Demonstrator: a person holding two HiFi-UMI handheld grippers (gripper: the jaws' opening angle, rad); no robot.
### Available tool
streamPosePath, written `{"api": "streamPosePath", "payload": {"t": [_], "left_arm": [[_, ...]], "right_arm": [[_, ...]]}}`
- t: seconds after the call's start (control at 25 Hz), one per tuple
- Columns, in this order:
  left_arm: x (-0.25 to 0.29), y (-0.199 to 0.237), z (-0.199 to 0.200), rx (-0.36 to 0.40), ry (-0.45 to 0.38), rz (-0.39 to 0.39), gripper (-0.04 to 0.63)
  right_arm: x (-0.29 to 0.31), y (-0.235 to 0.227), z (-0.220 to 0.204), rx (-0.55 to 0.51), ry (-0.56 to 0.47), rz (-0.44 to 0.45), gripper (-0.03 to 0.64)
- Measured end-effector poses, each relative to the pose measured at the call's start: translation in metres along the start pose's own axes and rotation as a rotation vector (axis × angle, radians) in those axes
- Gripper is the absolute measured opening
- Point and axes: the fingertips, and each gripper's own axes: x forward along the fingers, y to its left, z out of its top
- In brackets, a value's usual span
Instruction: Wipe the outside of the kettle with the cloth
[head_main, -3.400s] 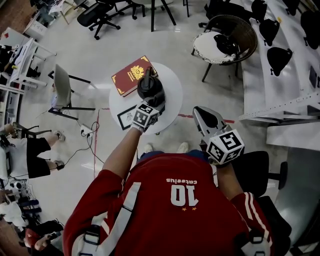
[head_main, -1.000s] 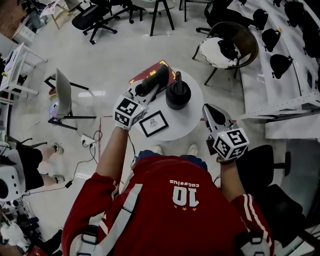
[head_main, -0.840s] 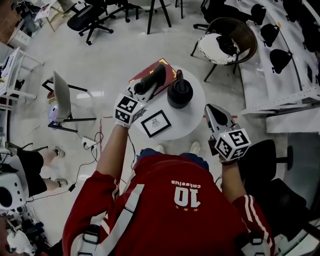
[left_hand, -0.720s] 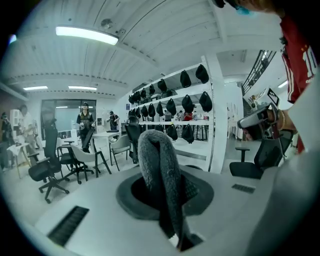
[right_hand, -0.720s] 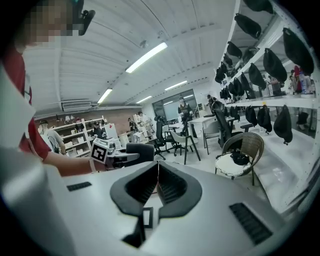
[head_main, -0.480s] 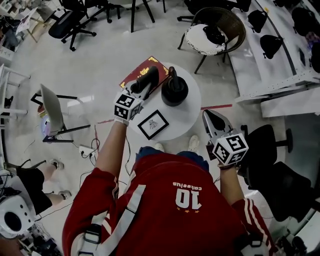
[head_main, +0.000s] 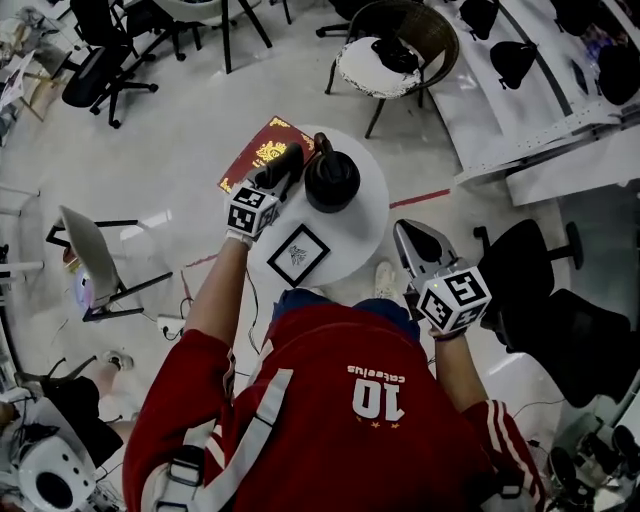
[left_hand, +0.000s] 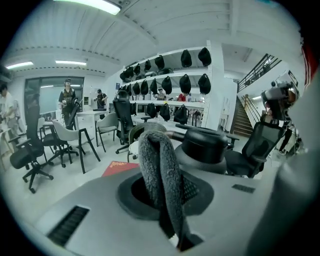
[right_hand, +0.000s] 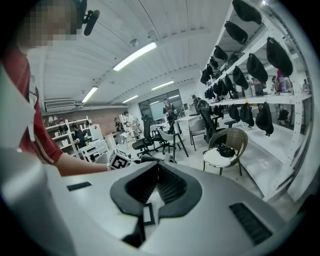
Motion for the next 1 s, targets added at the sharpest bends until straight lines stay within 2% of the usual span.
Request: {"api": "streamPosePath", "payload": {"t": [0.2, 0.44, 0.72, 1.0], "left_arm": [[0.029, 0.0, -0.019, 0.021, 0.075, -0.042, 0.044], [0.053, 0.0, -0.045, -0.032, 0.136, -0.054, 0.044], [0.065, -0.006, -0.062, -0.13, 0.152, -0.055, 0.044], [0.066, -0.013, -0.07, -0.167, 0.155, -0.041, 0.044]], "right_arm": [[-0.015, -0.005, -0.012, 0.028, 0.001, -0.061, 0.017], [-0.024, -0.009, -0.027, 0.049, 0.009, -0.106, 0.017], [-0.032, -0.008, -0.032, 0.047, 0.011, -0.13, 0.017], [-0.035, -0.007, -0.035, 0.043, 0.022, -0.121, 0.017]]}}
